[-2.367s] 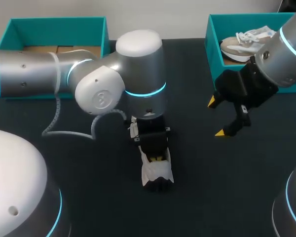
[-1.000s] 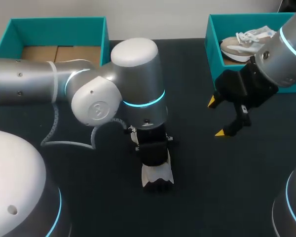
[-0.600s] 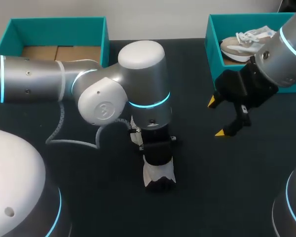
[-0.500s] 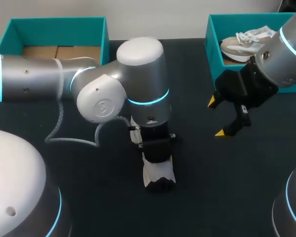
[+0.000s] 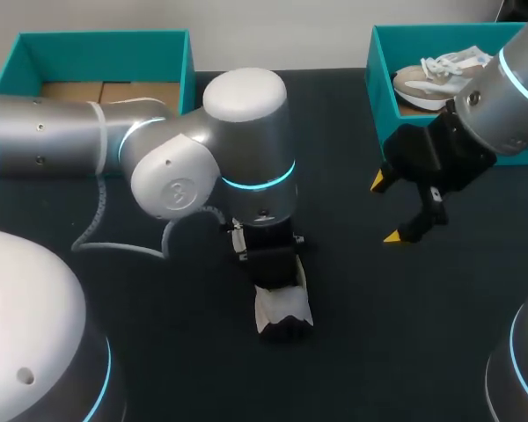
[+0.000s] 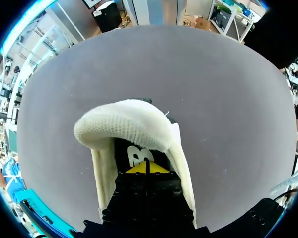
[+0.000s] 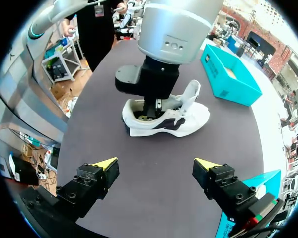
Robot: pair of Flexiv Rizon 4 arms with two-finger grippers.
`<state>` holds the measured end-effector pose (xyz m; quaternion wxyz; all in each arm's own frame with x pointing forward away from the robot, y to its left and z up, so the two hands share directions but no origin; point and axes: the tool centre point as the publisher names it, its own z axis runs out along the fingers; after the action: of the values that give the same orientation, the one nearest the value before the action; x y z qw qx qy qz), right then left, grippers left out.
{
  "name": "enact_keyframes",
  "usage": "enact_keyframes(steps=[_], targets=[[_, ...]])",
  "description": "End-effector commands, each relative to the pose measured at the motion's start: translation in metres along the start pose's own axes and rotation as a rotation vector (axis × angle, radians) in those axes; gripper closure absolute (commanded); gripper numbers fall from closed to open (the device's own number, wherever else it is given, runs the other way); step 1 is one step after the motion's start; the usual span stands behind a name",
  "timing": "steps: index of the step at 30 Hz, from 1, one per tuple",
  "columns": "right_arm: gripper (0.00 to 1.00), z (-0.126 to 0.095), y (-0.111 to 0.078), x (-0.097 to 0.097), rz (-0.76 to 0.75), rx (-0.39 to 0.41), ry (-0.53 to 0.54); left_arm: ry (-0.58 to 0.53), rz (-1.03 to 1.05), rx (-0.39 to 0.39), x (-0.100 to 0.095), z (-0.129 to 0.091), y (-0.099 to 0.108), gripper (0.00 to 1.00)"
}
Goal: Take the shoe out of the shoebox, open the shoe tongue, remove and reinsert the insole, then place the shoe into the shoebox
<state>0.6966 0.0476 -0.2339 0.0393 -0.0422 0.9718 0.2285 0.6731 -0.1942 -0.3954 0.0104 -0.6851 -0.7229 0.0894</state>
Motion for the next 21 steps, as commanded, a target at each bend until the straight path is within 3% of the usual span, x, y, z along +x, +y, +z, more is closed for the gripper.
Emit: enact_keyframes(steps=[1,10,17,18,20,21], targets=[[0.00,0.001,0.000,-0.001,0.000,0.001,0.001,0.011,0.002,-0.035,-0.001,-0.004,0.001,1.00],[0.00,0.001,0.000,-0.001,0.000,0.001,0.001,-0.039,-0.024,-0.195,0.004,-0.050,0.022,1.00],[0.00,0.001,0.000,-0.001,0.000,0.001,0.001,-0.035,-0.056,-0.302,0.004,-0.056,0.037,1.00],[0.00,0.001,0.000,-0.001,0.000,0.001,0.001,-0.032,-0.058,-0.304,0.004,-0.056,0.038,0.89],[0.00,0.001,0.000,-0.001,0.000,0.001,0.001,-0.029,-0.073,-0.310,0.005,-0.054,0.040,0.32],[0.00,0.001,0.000,-0.001,0.000,0.001,0.001,-0.019,-0.076,-0.308,0.006,-0.053,0.040,0.14]])
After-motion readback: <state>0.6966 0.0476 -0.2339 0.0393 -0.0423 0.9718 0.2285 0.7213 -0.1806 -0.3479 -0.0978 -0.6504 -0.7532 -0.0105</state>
